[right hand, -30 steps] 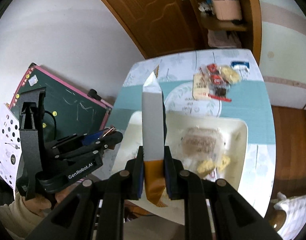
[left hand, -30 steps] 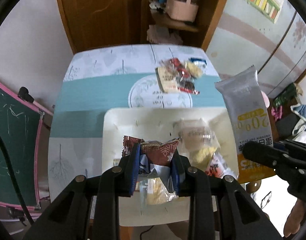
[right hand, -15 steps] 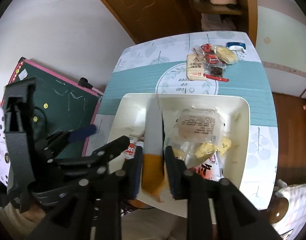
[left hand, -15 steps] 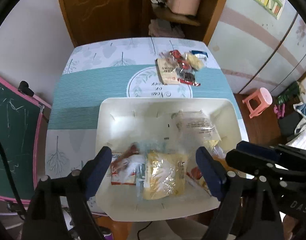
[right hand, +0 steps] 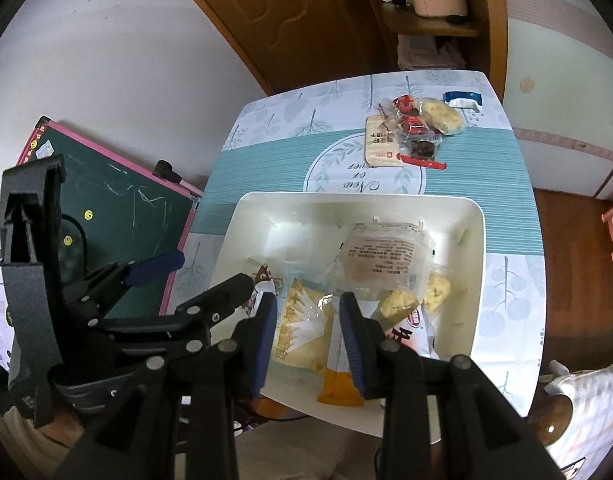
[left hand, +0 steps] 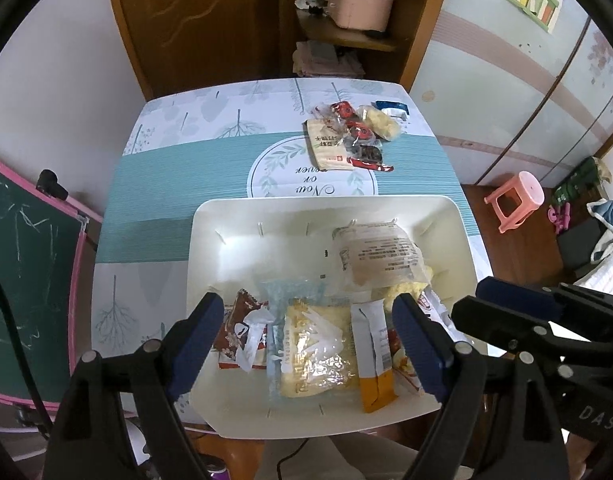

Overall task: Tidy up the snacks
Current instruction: 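Move both tools from the tray to the remaining snacks on the table, then grasp the beige bread packet with the left tool while the right tool grasps the yellow bag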

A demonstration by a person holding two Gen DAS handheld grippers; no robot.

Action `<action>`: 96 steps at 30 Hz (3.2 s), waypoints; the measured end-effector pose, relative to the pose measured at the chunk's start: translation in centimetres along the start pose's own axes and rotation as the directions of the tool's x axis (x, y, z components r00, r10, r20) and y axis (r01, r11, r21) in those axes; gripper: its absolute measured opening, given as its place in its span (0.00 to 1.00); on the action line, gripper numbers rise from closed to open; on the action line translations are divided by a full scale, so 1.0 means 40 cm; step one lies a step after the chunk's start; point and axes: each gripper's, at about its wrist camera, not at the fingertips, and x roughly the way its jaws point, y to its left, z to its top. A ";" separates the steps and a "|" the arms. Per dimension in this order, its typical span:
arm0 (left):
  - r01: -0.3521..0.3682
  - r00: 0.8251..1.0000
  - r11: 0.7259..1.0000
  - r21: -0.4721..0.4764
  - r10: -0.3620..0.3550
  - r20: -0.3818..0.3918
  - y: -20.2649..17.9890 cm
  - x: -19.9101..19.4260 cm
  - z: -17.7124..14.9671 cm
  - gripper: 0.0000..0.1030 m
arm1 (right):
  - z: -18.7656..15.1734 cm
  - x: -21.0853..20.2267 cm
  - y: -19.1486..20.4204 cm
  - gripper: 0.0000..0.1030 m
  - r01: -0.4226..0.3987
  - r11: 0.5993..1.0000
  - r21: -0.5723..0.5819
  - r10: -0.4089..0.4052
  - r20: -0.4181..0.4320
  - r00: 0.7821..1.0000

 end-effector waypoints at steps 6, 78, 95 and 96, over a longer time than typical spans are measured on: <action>0.002 1.000 1.000 0.008 -0.002 -0.010 -0.013 0.002 0.001 0.83 | -0.008 -0.002 -0.016 0.32 0.008 1.000 0.016 -0.007 -0.013 1.000; 0.125 0.949 0.991 0.048 -0.106 -0.296 0.004 0.739 0.585 0.83 | 0.662 0.561 -0.444 0.58 0.319 0.948 -0.013 -0.318 -0.126 0.940; 0.087 0.945 0.995 0.057 -0.064 -0.320 -0.073 0.800 0.527 0.83 | 0.637 0.564 -0.445 0.56 0.307 0.952 0.006 -0.304 -0.107 0.947; 0.078 0.949 0.995 0.059 -0.056 -0.310 -0.077 0.799 0.525 0.84 | 0.636 0.564 -0.444 0.55 0.308 0.951 0.008 -0.305 -0.107 0.946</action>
